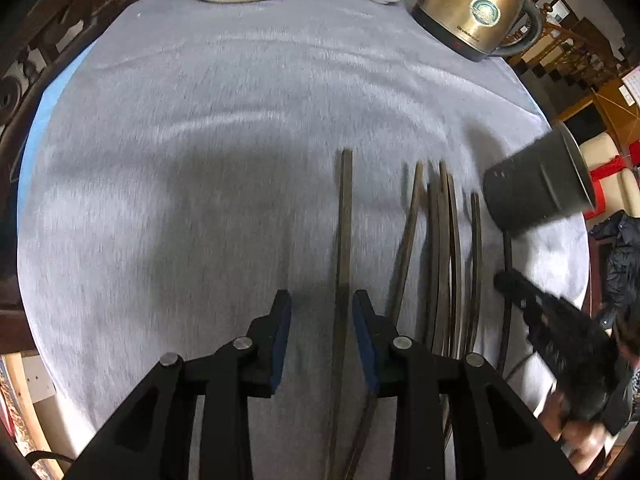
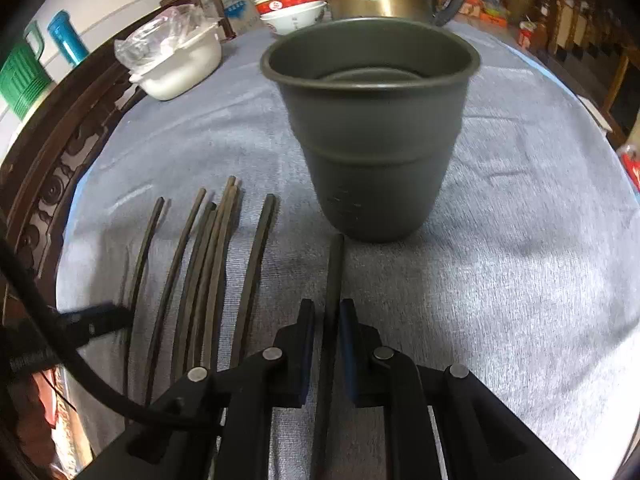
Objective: Organize utensils
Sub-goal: 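Lower the right tool onto one dark chopstick and close it while the left tool grasps another, then lift the held chopsticks upright over the grey holder cup with both tools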
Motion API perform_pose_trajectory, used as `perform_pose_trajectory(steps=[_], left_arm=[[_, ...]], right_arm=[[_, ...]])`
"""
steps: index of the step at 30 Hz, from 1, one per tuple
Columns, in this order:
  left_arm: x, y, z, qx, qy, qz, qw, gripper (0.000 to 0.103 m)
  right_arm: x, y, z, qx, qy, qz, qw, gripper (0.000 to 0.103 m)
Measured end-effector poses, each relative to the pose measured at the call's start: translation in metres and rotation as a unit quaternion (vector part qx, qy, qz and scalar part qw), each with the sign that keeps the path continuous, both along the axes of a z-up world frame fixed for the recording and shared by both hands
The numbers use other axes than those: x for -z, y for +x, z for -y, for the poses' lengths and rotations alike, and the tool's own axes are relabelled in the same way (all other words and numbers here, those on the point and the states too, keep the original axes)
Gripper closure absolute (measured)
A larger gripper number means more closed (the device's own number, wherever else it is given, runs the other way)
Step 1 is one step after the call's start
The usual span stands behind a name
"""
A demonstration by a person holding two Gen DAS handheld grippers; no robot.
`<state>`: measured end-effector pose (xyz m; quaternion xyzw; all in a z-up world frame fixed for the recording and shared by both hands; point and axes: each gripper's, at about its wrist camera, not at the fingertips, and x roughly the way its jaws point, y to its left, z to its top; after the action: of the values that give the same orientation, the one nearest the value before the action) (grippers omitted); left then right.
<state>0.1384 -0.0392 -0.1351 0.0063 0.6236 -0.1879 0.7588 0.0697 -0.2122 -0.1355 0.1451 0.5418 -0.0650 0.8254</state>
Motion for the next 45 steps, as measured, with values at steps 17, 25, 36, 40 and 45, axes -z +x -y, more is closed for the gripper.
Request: perform_pose_trajectory(steps=[17,25,36,40,45], left_arm=[[-0.085,-0.018,-0.002,0.01,-0.054,0.106,0.9928,0.097],[-0.164,-0.048,0.009,0.037,-0.094,0.195,0.9757,0.098],[-0.262,-0.053,0.056,0.052,-0.148,0.3,0.941,0.098],[-0.28,-0.044,0.086,0.051,-0.164,0.34,0.9246,0.098],[-0.269,-0.03,0.113,0.045,-0.177,0.348,0.9197,0.098]], right_arm=[[-0.085,-0.051,0.028,-0.041,0.082,0.156,0.983,0.096],[-0.163,-0.088,0.039,-0.026,0.065,0.271,0.96,0.096],[-0.248,-0.087,0.072,0.048,0.041,0.395,0.917,0.096],[-0.264,-0.076,0.086,0.087,0.016,0.428,0.899,0.096],[-0.264,-0.051,0.092,0.112,-0.032,0.434,0.894,0.096]])
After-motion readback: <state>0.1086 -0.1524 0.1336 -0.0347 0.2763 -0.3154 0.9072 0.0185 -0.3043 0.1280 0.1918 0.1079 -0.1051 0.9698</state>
